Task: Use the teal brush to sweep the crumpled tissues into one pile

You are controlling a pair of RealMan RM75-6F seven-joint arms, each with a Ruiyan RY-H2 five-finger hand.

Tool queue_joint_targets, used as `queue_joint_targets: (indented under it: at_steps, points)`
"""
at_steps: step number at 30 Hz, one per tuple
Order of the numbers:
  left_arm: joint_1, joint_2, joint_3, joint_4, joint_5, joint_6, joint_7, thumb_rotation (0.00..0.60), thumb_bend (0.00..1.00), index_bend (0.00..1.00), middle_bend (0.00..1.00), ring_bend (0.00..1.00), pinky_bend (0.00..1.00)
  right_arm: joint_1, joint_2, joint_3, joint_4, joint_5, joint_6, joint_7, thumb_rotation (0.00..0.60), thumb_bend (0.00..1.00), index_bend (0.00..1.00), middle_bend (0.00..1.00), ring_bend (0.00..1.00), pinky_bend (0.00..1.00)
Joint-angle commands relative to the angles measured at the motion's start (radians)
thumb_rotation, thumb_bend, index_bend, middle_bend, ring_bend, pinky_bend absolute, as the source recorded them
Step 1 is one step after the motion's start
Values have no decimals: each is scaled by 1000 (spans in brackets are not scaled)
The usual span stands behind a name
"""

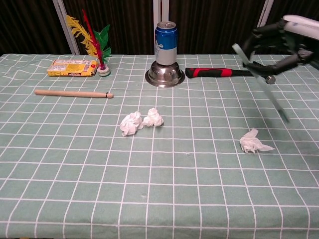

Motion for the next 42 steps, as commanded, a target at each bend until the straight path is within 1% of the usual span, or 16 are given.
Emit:
queue_joint_targets:
  at_steps: [1, 3, 7, 9, 12, 15, 17, 21, 28, 30, 34, 42]
  points:
    - [-2, 0, 0, 0, 2, -1, 0, 600, 0, 196, 167, 43, 49, -74, 33, -41, -30, 25, 31, -24, 600, 509, 617, 626, 242, 128]
    - [-2, 0, 0, 0, 2, -1, 0, 600, 0, 195, 167, 42, 49, -91, 22, -45, -32, 27, 26, -18, 600, 508, 612, 622, 242, 120]
    - [-3, 1, 3, -3, 5, -2, 0, 600, 0, 196, 167, 43, 49, -108, -36, -50, -9, 14, 7, -25, 600, 508, 601, 610, 240, 76]
    - [-3, 2, 4, -4, 8, 1, -1, 600, 0, 196, 167, 43, 49, -108, -67, -44, 4, 4, 5, -38, 600, 509, 600, 607, 240, 53]
    - [-1, 4, 3, -5, 12, 8, -5, 600, 0, 195, 167, 43, 49, -103, -125, -26, 26, -12, 7, -68, 600, 508, 599, 607, 240, 44]
    - [5, 6, 4, -5, 11, 17, -13, 600, 0, 195, 167, 43, 49, -95, -188, -9, 57, -20, 7, -129, 600, 508, 599, 609, 241, 36]
    - [9, 6, 8, -4, 13, 20, -17, 600, 0, 196, 167, 43, 49, -89, -240, 6, 87, -22, 8, -167, 600, 493, 600, 610, 241, 23]
    - [13, 6, 11, -4, 15, 24, -22, 600, 0, 195, 167, 43, 48, -59, -344, 53, 141, -24, -1, -180, 600, 479, 599, 610, 241, 15]
    - [24, 10, 14, -10, 21, 40, -25, 600, 0, 195, 167, 43, 49, 38, -488, 134, 236, -35, -57, -194, 600, 483, 600, 610, 242, 15]
    - [25, 10, 15, -12, 19, 40, -26, 600, 0, 195, 167, 42, 49, 62, -524, 152, 265, -29, -78, -192, 600, 484, 599, 610, 242, 15]
    - [27, 10, 17, -11, 15, 36, -24, 600, 0, 196, 167, 43, 49, 116, -611, 187, 356, -23, -108, -195, 600, 482, 600, 610, 243, 15]
    - [25, 14, 17, -17, 15, 31, -17, 600, 0, 196, 166, 43, 49, 198, -744, 243, 515, -26, -117, -146, 600, 478, 600, 610, 243, 15]
